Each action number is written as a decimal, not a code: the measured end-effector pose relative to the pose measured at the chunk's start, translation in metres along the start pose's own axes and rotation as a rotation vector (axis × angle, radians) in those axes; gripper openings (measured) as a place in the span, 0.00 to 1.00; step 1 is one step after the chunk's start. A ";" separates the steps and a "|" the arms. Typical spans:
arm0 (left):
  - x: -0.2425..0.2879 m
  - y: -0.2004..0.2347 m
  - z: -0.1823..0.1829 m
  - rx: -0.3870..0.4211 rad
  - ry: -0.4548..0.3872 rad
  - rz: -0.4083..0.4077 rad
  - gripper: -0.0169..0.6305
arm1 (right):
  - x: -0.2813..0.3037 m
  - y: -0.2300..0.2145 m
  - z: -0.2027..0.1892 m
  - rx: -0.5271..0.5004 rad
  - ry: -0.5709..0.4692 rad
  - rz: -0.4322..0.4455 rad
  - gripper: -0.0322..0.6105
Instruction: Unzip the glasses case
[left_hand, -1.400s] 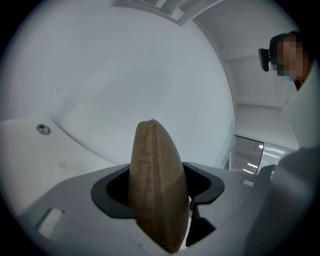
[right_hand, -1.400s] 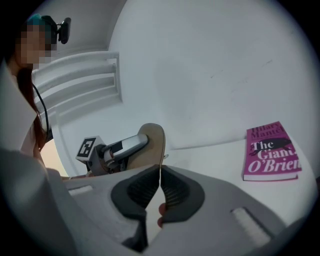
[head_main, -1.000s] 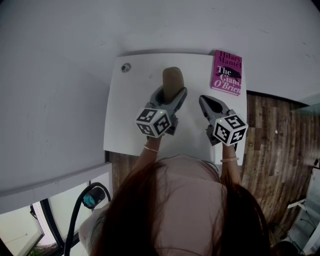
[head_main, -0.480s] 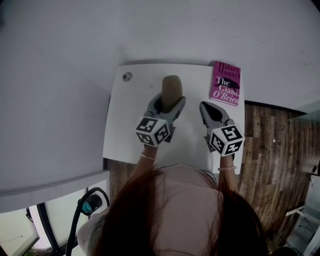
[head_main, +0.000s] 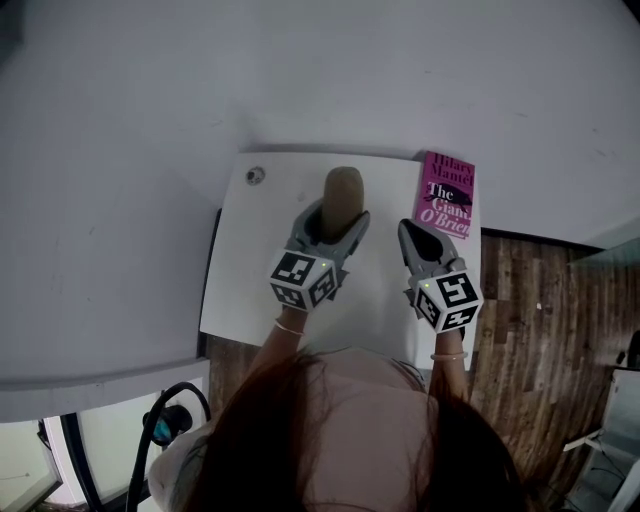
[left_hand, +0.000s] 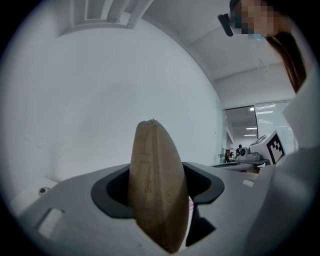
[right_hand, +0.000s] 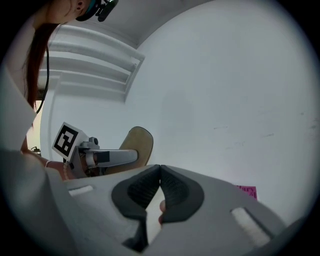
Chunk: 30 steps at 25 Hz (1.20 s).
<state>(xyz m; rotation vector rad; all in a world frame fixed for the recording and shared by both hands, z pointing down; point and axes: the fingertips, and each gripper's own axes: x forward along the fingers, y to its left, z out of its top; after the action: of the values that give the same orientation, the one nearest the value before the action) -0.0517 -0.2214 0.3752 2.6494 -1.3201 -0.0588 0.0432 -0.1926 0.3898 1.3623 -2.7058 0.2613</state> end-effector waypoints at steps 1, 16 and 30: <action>0.000 -0.001 0.001 0.005 -0.001 -0.003 0.48 | 0.000 -0.001 0.003 -0.005 -0.008 -0.006 0.05; -0.004 -0.016 0.006 0.080 0.019 -0.016 0.48 | -0.015 -0.005 0.022 -0.102 -0.044 -0.063 0.05; -0.012 -0.021 0.010 0.071 -0.002 0.009 0.48 | -0.016 -0.005 0.020 -0.122 -0.024 -0.051 0.05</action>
<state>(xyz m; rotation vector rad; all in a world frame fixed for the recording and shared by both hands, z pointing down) -0.0435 -0.2003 0.3605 2.7020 -1.3592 -0.0131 0.0565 -0.1867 0.3679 1.4053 -2.6529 0.0744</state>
